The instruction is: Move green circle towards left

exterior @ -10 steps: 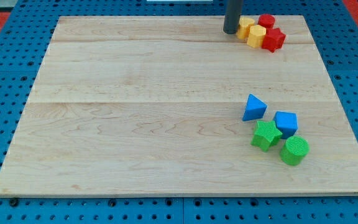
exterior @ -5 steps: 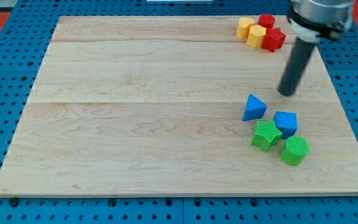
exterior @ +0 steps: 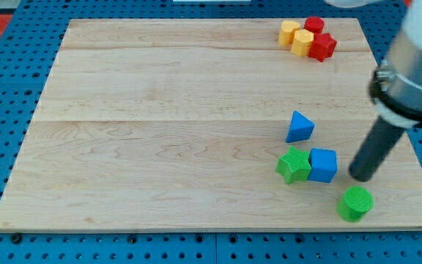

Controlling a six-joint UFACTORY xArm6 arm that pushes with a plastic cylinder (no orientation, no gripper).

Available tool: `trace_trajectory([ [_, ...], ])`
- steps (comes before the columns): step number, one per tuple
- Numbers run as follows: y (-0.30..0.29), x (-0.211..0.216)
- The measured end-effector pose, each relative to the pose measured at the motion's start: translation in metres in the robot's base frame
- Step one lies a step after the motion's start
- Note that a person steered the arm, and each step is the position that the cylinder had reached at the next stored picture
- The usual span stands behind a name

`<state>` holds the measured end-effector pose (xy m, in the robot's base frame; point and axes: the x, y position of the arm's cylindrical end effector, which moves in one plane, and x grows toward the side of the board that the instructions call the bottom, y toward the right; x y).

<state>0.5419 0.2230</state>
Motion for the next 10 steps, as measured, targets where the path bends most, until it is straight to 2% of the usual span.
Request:
trace_trajectory([
  [1,0.05,0.022],
  [2,-0.026,0.051],
  [3,-0.06,0.049],
  [4,-0.132,0.043],
  [5,-0.083,0.023],
  [6,-0.028,0.073],
  [9,-0.08,0.075],
  [10,-0.143,0.077],
])
